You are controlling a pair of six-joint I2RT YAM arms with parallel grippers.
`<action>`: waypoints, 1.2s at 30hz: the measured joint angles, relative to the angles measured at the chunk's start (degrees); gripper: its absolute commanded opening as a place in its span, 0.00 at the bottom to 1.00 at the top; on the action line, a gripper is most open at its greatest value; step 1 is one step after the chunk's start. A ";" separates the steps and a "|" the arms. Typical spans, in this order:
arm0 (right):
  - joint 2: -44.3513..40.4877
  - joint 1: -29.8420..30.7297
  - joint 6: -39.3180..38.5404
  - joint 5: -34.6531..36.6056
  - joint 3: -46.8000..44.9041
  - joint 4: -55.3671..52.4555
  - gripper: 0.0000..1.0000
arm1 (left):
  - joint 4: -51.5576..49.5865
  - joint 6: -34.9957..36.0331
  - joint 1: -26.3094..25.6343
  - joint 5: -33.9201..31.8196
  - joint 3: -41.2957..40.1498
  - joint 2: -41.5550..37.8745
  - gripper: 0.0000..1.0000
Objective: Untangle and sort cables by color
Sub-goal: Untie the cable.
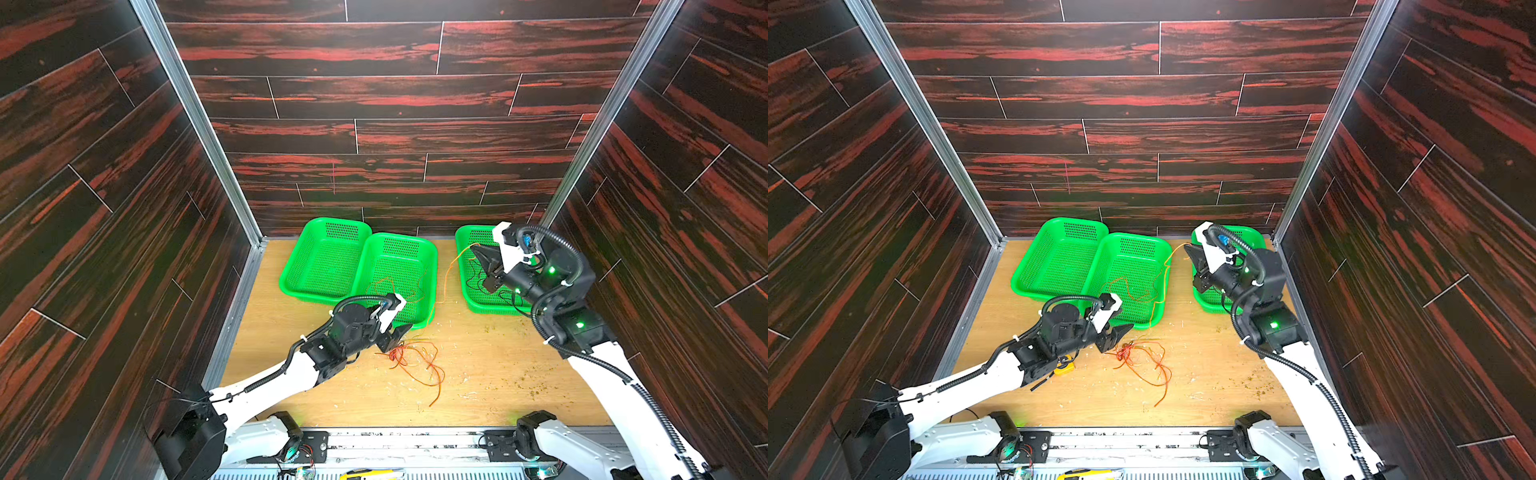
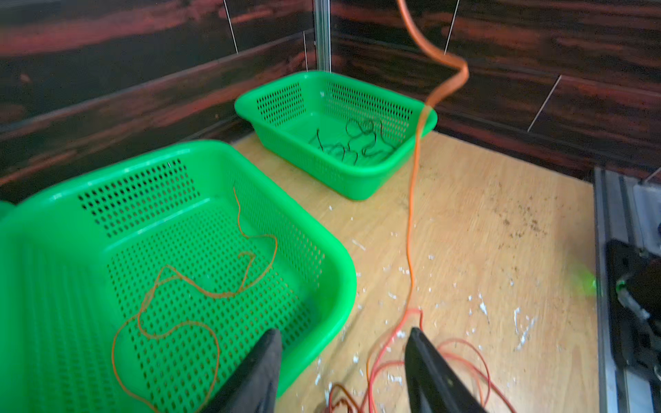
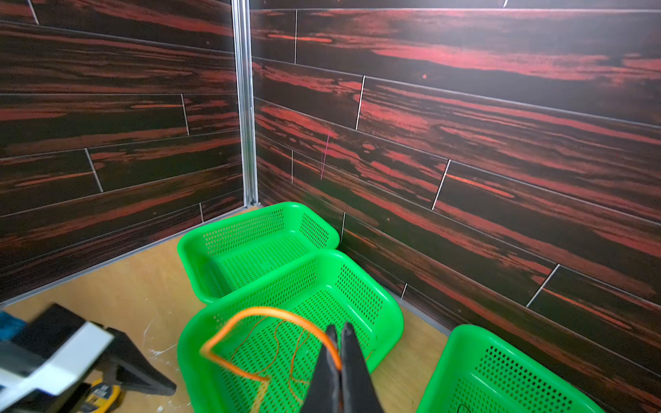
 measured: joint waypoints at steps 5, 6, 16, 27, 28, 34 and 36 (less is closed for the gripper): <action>1.46 -0.26 -0.98 0.57 4.33 -5.22 0.00 | -1.64 -0.13 0.00 0.09 -3.82 -1.14 0.58; 1.62 -0.31 -1.11 0.48 4.96 -5.99 0.00 | -2.03 -0.02 0.00 0.33 -4.42 -1.05 0.58; 2.62 -0.35 -1.92 -2.23 7.63 -9.84 0.00 | -2.62 1.64 0.00 3.58 -4.90 9.20 0.53; 2.60 -0.35 -1.55 -3.50 7.89 -12.70 0.00 | -0.46 2.95 0.00 4.81 0.61 18.62 0.10; 2.60 -0.35 -1.53 -3.08 8.22 -12.98 0.00 | -0.52 2.97 0.00 4.85 0.87 19.04 0.02; 2.89 -2.12 -1.44 2.73 16.09 -15.74 0.00 | -1.84 3.78 0.00 4.00 0.39 17.55 0.00; 3.26 -4.04 -1.40 4.63 19.67 -15.72 0.00 | -2.51 3.76 0.00 3.48 -0.31 15.69 0.00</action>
